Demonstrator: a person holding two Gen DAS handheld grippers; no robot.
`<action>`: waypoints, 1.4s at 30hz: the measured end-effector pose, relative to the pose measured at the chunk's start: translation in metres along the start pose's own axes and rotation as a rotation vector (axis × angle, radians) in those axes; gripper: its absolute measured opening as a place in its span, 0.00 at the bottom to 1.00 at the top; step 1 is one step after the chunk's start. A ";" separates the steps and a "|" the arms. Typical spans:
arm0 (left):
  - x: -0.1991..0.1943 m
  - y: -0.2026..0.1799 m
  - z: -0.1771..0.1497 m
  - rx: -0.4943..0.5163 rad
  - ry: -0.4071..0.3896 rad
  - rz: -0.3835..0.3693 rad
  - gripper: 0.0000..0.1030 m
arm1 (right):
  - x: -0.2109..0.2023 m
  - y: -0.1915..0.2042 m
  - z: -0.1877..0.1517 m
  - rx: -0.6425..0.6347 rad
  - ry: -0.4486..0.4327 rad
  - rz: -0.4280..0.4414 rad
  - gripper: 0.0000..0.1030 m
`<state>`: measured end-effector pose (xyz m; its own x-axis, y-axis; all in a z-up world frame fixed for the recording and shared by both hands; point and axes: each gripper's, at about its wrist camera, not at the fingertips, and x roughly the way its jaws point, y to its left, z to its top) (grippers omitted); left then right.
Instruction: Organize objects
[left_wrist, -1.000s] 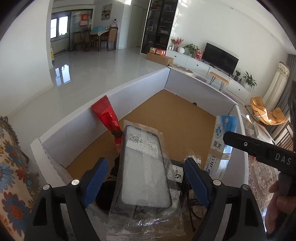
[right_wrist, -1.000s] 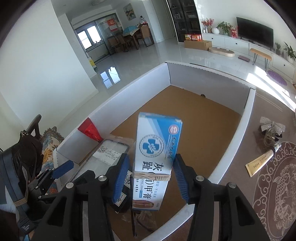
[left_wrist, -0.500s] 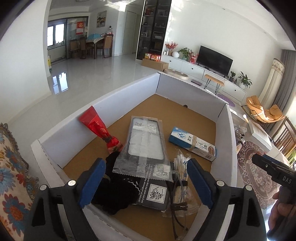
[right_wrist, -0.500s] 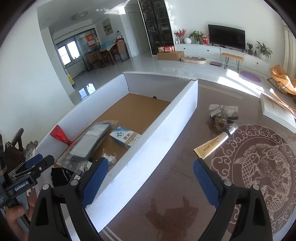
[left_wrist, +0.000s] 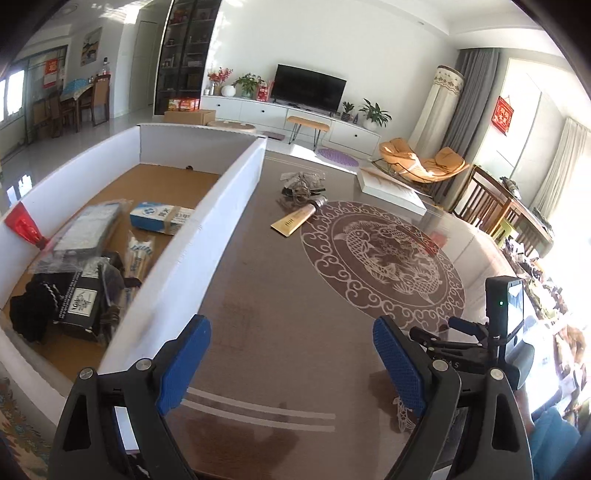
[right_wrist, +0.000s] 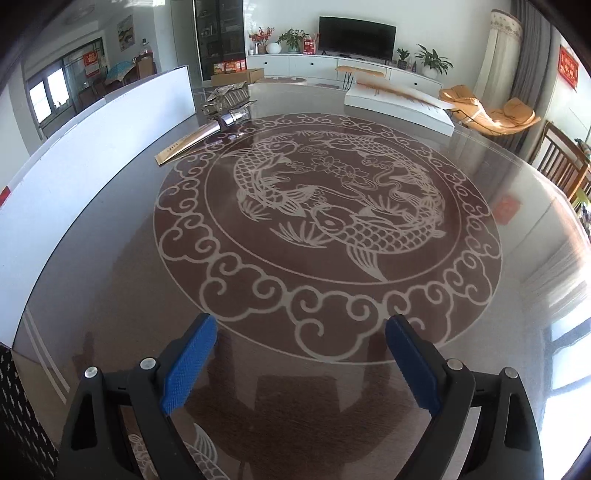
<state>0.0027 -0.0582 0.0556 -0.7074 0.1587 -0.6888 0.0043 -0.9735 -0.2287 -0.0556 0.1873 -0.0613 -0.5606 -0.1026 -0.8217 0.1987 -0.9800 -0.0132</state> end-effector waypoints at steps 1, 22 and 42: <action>0.011 -0.011 -0.008 0.020 0.026 -0.015 0.87 | 0.000 -0.010 -0.005 0.021 -0.002 -0.007 0.91; 0.069 -0.039 -0.056 0.211 0.135 0.041 0.87 | -0.002 -0.027 -0.012 0.062 -0.015 -0.038 1.00; 0.079 -0.050 -0.062 0.268 0.172 0.044 0.87 | -0.001 -0.027 -0.013 0.064 -0.014 -0.042 1.00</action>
<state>-0.0092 0.0135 -0.0299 -0.5809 0.1184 -0.8053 -0.1698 -0.9852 -0.0224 -0.0497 0.2163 -0.0675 -0.5788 -0.0630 -0.8130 0.1229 -0.9924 -0.0106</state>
